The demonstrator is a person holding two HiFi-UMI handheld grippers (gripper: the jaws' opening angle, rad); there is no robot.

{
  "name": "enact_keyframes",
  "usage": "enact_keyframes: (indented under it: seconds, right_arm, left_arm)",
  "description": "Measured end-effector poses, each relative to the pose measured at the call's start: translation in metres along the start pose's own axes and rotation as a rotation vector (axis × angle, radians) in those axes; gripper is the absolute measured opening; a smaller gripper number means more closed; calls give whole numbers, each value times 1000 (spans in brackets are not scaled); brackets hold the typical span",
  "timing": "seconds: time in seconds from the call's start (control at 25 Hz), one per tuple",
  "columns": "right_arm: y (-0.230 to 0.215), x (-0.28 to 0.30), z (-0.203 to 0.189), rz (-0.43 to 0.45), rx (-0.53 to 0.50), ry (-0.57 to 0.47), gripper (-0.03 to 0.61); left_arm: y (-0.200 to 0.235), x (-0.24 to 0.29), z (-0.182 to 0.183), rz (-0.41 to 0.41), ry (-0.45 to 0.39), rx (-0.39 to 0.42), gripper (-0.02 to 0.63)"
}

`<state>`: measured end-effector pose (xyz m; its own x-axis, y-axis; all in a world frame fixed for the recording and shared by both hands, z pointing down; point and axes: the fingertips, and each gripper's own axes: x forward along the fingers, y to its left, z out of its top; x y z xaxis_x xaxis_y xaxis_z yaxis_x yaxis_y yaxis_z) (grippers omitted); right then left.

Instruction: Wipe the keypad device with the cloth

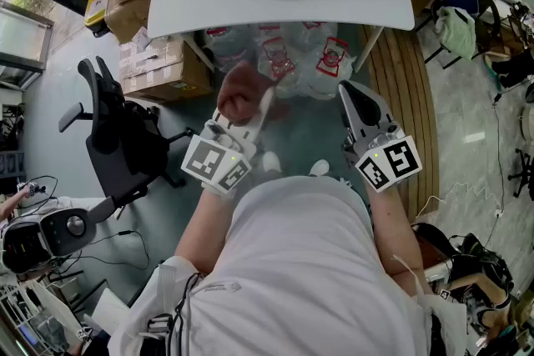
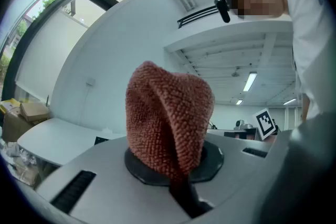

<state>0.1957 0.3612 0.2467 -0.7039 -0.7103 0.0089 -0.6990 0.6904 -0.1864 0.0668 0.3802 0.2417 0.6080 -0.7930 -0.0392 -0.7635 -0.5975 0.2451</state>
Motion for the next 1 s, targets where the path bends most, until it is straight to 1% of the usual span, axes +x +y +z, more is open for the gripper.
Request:
enact_keyframes:
  seconds: [0.32,0.56,0.8,1.0]
  right_arm:
    - [8,12,-6,-29,-2,13,23]
    - [17,29,-11,-54,0,7,25]
    - [17,52,-21,-105,25,13,25]
    - [0,67,-34,-142,61,33,26]
  left_arm:
    - [23,-10,-5,12,8,-18,23]
    - [46,-24,-8,2,15,-32,25]
    - [86,-41,-11,1,35,-49,25]
    - [115,-38,-21,29,56,-70,25]
